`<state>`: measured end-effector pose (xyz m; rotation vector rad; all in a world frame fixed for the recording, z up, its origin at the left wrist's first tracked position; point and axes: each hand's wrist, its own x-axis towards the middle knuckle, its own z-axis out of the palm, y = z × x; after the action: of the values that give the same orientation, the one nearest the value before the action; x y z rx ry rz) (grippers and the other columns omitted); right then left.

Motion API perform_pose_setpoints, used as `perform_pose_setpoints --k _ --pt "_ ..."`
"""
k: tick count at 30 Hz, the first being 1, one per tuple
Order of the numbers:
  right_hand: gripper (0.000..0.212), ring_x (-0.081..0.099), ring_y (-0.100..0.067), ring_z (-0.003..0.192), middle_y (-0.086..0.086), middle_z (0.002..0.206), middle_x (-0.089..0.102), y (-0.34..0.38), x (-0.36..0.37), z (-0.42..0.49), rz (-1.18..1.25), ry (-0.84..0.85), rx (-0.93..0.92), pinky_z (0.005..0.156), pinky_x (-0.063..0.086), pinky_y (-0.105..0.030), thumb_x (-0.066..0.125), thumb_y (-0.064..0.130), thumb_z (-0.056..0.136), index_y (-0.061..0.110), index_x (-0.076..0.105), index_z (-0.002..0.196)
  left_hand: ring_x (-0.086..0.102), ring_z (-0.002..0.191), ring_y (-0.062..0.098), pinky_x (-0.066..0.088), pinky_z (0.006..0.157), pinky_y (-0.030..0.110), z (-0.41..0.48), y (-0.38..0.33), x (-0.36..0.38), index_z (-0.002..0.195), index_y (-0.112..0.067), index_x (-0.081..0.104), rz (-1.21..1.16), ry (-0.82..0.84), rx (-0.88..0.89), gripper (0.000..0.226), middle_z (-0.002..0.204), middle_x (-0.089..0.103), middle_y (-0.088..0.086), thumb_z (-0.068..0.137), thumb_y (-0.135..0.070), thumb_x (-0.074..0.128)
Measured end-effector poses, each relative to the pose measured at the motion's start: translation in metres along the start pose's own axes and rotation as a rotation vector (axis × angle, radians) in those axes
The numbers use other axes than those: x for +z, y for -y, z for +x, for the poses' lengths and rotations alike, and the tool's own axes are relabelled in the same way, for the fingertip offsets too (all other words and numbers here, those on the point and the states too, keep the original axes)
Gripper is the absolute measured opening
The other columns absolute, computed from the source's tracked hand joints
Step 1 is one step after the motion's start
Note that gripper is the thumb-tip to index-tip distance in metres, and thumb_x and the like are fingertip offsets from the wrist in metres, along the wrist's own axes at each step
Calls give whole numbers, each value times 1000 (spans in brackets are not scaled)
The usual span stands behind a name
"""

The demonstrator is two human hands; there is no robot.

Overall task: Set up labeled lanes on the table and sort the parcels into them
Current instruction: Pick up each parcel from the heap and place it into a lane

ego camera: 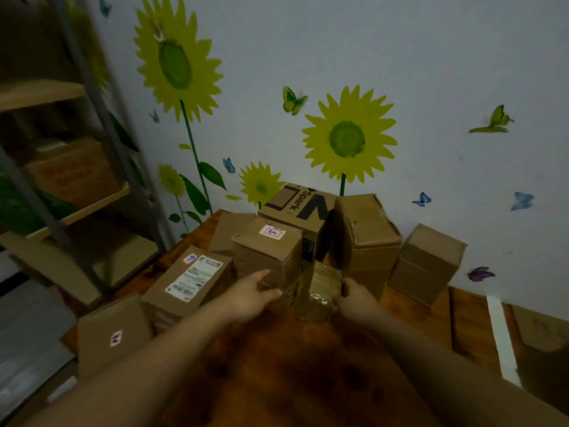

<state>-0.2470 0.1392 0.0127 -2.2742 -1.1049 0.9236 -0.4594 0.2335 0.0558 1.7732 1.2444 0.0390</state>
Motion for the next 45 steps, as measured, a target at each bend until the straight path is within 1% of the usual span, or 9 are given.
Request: perform_pose_setpoints --k 6,13,17,19,23,30,35,38,45 --pt "37 55 -30 115 -14 126 56 -20 37 52 332 -60 201 97 46 -37 41 19 99 5 45 134 42 126 14 35 94 15 74 -18 50 147 -16 28 -37 161 -74 53 148 36 6 98 -29 46" --pt "51 60 -24 108 -8 131 55 -32 52 53 575 30 241 92 51 -37 48 29 99 13 33 146 50 124 23 41 106 39 123 -1 82 142 -29 39 -227 206 -95 60 142 46 3 87 -46 58" --pt "56 60 -19 104 -5 131 56 -37 63 32 587 28 232 85 53 -31 52 32 96 18 32 146 61 105 16 50 94 28 108 5 84 133 -18 50 -231 258 -120 55 120 62 3 87 -48 58" --pt "57 59 -21 113 -5 133 56 -34 67 16 575 -3 203 96 50 -38 58 31 93 19 35 145 62 91 13 52 83 25 89 1 83 123 -13 54 -218 316 -99 31 102 63 -4 97 -29 49" --pt "60 58 -23 112 -2 124 57 -10 57 -26 548 -135 143 93 52 -41 65 23 89 29 34 139 56 113 25 46 99 39 50 -2 73 130 -18 49 -351 283 -48 37 131 55 8 97 -36 46" --pt "25 59 -10 81 4 95 61 63 33 -114 641 -417 22 60 44 -23 49 46 95 21 53 96 59 102 19 48 92 46 -18 -16 20 99 -35 53 -626 270 88 23 105 63 -2 97 -50 35" --pt "11 62 -14 91 2 100 63 88 28 -163 651 -559 -108 74 53 -29 61 24 91 23 56 101 62 100 17 52 90 40 -59 -19 -5 121 -23 51 -562 256 334 28 112 64 1 93 -27 54" --pt "41 57 -3 100 14 110 59 92 21 -190 634 -574 -216 76 52 -20 67 7 84 31 53 115 61 109 21 51 84 39 -78 -22 -11 135 -29 44 -544 320 471 49 123 62 0 89 -20 59" --pt "22 57 -18 106 4 111 60 88 6 -223 611 -606 -316 81 55 -37 68 11 84 23 54 98 60 82 17 44 52 27 -122 -51 -15 106 -26 53 -600 236 548 17 107 63 7 96 -37 46"
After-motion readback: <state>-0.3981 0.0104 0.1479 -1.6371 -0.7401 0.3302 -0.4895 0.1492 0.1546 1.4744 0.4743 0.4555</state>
